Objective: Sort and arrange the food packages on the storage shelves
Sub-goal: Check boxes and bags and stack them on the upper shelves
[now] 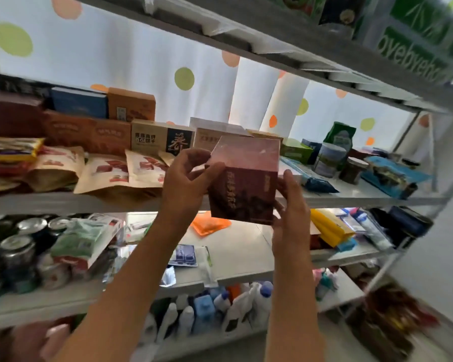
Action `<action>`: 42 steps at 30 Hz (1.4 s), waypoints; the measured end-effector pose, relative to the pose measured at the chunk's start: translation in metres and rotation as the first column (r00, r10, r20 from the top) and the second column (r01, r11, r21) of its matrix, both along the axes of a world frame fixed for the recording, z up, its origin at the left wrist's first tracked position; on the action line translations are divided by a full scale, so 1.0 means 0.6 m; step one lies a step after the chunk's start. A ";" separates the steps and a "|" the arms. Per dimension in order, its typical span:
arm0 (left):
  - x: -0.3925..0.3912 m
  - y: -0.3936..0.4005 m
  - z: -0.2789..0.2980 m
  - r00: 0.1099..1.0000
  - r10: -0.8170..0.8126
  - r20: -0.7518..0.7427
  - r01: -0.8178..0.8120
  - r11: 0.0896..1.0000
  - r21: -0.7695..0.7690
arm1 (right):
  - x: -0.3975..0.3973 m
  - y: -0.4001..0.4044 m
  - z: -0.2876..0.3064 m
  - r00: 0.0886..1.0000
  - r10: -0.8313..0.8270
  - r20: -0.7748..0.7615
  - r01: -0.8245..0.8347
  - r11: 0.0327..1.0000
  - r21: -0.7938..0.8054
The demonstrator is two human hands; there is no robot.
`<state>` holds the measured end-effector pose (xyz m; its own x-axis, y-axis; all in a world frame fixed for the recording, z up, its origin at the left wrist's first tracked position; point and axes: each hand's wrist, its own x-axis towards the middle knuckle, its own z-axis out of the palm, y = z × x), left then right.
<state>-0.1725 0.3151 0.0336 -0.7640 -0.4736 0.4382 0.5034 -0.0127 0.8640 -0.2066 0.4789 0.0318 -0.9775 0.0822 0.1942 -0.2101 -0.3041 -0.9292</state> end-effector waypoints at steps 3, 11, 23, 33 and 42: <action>0.058 -0.004 -0.046 0.999 -0.022 0.036 0.015 0.984 0.178 | 0.055 -0.012 -0.043 0.992 -0.129 0.004 0.129 0.985 -0.113; 0.194 0.012 -0.191 0.988 -0.040 0.149 -0.033 0.888 0.458 | 0.192 -0.014 -0.158 0.978 0.025 0.206 0.001 0.993 -0.122; 0.298 0.012 -0.291 0.959 0.092 0.267 -0.231 0.798 0.556 | 0.282 -0.019 -0.234 0.959 0.035 0.282 -0.029 0.999 -0.025; 0.311 -0.013 -0.289 0.906 0.144 0.398 -0.360 0.758 0.544 | 0.283 -0.039 -0.252 0.971 0.110 0.212 -0.114 0.994 0.005; 0.293 0.008 -0.286 0.938 -0.035 0.344 -0.148 0.859 0.490 | 0.283 -0.009 -0.255 0.972 -0.054 0.227 0.056 0.998 -0.006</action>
<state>0.0034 0.3198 -0.1381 -0.7837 -0.6042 -0.1443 0.2042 -0.4699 0.8587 -0.0365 0.4733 -0.1214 -0.9899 0.1381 -0.0333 -0.0112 -0.3098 -0.9507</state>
